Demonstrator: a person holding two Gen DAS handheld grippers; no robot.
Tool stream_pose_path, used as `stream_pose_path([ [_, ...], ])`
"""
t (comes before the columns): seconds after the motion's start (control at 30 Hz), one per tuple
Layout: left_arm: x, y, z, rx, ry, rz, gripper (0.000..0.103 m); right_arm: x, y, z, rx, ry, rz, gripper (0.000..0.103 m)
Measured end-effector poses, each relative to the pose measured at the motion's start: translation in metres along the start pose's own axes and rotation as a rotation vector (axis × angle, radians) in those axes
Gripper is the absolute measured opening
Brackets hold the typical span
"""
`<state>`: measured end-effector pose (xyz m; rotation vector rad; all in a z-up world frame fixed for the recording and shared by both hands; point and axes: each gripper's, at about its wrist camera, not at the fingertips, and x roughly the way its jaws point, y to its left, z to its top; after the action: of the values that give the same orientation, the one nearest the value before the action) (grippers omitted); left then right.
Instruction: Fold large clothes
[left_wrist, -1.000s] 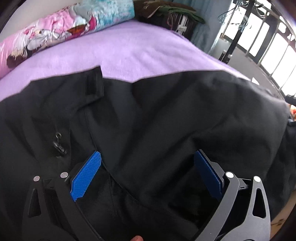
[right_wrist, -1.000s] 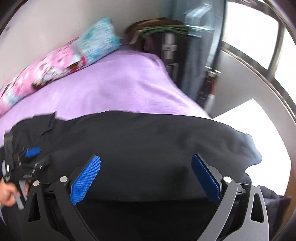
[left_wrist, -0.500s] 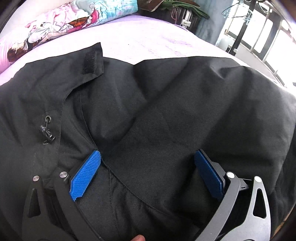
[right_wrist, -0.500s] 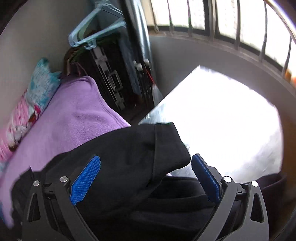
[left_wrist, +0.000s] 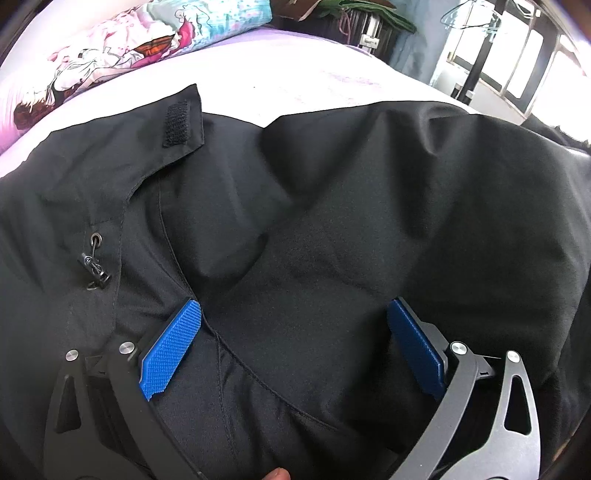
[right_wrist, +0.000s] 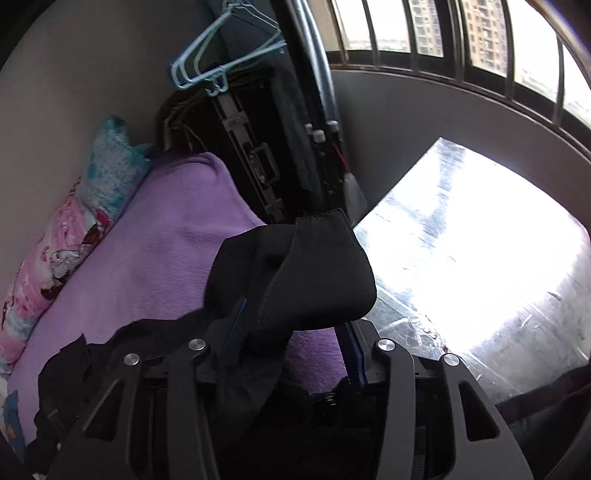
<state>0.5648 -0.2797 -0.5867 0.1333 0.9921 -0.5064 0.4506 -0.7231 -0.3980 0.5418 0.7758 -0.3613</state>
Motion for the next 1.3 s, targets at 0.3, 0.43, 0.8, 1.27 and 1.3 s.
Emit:
stream_pose_path([
  [0.3,-0.006,-0.002,0.009,0.036,0.008,-0.005,0.097,-0.070,0.087,0.024,-0.130,-0.115,0.202,0.030],
  [0.43,-0.030,0.016,0.017,-0.011,-0.043,-0.010,0.097,-0.104,0.153,0.038,-0.213,-0.169,0.318,0.030],
  [0.8,-0.049,0.047,0.012,0.102,-0.066,0.180,0.097,-0.132,0.283,0.019,-0.379,-0.114,0.430,0.030],
  [1.27,-0.011,0.059,0.000,0.051,0.020,0.205,0.098,-0.158,0.363,-0.018,-0.511,-0.031,0.499,0.030],
  [1.3,-0.014,0.058,0.000,0.054,0.024,0.202,0.098,-0.160,0.368,-0.019,-0.518,-0.032,0.509,0.030],
])
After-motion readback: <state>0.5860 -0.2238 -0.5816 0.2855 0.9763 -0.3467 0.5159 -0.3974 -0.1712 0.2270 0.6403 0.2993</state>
